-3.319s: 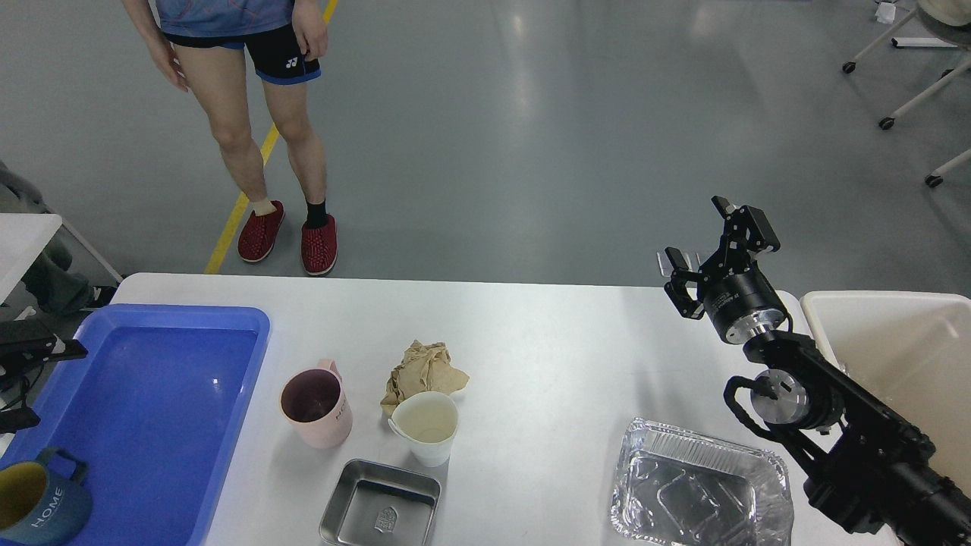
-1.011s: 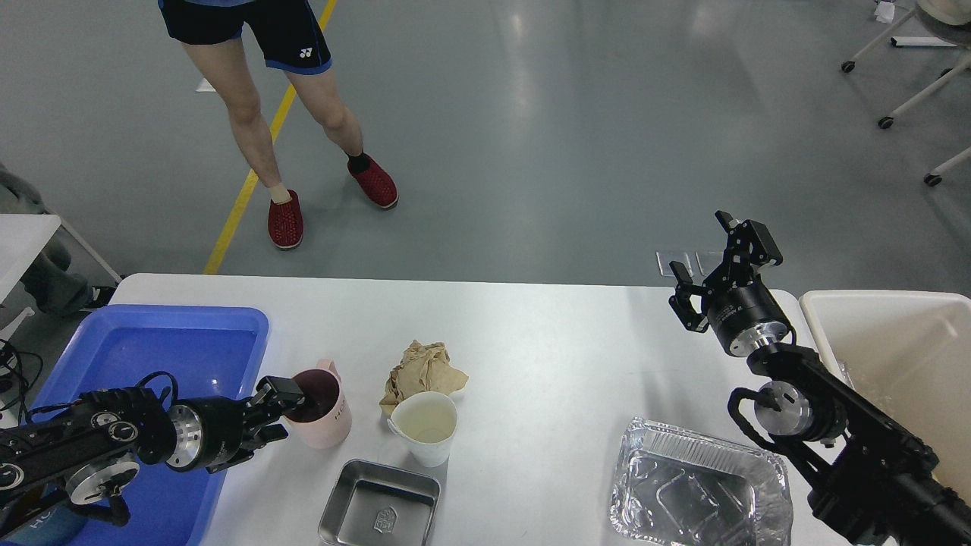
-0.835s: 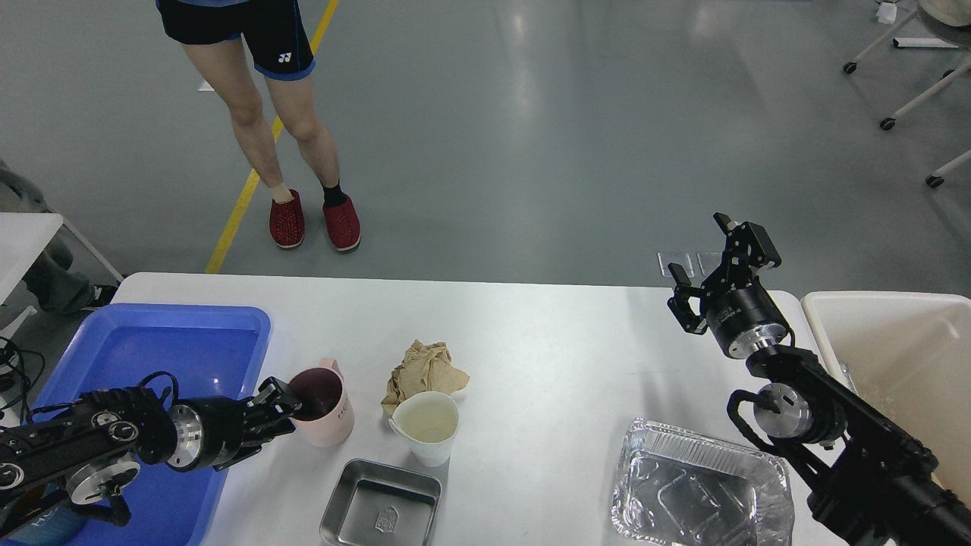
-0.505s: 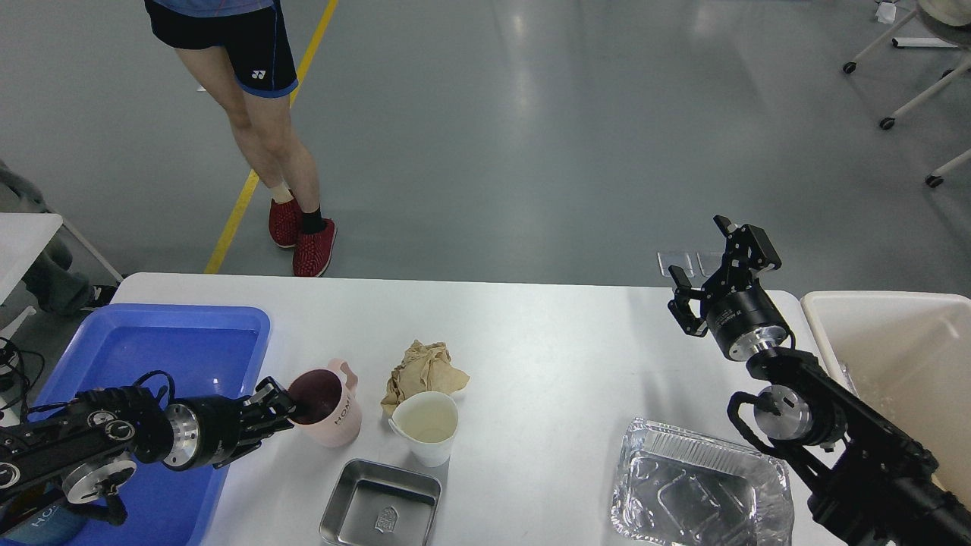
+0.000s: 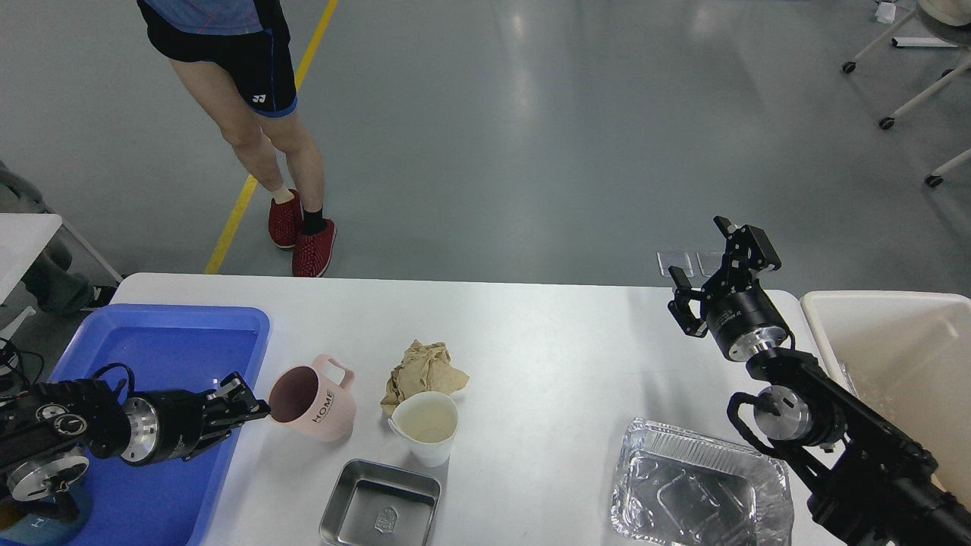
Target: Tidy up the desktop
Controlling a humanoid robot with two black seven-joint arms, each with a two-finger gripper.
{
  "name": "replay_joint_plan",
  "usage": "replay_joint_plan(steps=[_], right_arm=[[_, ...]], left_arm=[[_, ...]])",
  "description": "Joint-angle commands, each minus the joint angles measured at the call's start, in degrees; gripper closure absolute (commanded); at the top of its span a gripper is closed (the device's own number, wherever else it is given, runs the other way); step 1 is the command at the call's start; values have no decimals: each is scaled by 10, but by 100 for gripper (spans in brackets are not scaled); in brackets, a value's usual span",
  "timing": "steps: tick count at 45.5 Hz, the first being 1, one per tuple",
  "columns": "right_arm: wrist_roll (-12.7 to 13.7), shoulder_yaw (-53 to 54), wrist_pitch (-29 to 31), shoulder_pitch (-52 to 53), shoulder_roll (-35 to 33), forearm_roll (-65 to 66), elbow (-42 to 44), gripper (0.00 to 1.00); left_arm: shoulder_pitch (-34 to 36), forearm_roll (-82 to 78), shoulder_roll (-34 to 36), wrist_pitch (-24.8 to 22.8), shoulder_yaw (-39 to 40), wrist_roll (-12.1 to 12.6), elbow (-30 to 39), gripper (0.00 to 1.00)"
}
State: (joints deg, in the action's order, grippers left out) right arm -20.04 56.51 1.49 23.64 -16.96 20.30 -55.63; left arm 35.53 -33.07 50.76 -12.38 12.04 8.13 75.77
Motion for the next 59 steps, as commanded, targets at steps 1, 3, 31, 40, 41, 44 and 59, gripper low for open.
replay_joint_plan(steps=[1,3,31,40,41,44,59], right_arm=[[0,0,0,1,0,0,0,0],[0,0,0,1,0,0,0,0],[0,0,-2,2,1,0,0,0],[0,0,-2,2,1,0,-1,0],[0,0,-2,2,1,0,-1,0],[0,0,-2,2,1,0,0,0],[0,0,-2,6,11,0,2,0]], left_arm=[[2,-1,7,-1,0,0,10,100],[2,-1,13,-1,0,0,15,100],[53,-2,147,-19,15,5,118,100],[62,3,251,-81,34,4,161,99],[62,4,263,-84,40,3,162,97],[61,11,293,-95,57,-3,161,82],[57,30,412,-160,71,-34,161,7]])
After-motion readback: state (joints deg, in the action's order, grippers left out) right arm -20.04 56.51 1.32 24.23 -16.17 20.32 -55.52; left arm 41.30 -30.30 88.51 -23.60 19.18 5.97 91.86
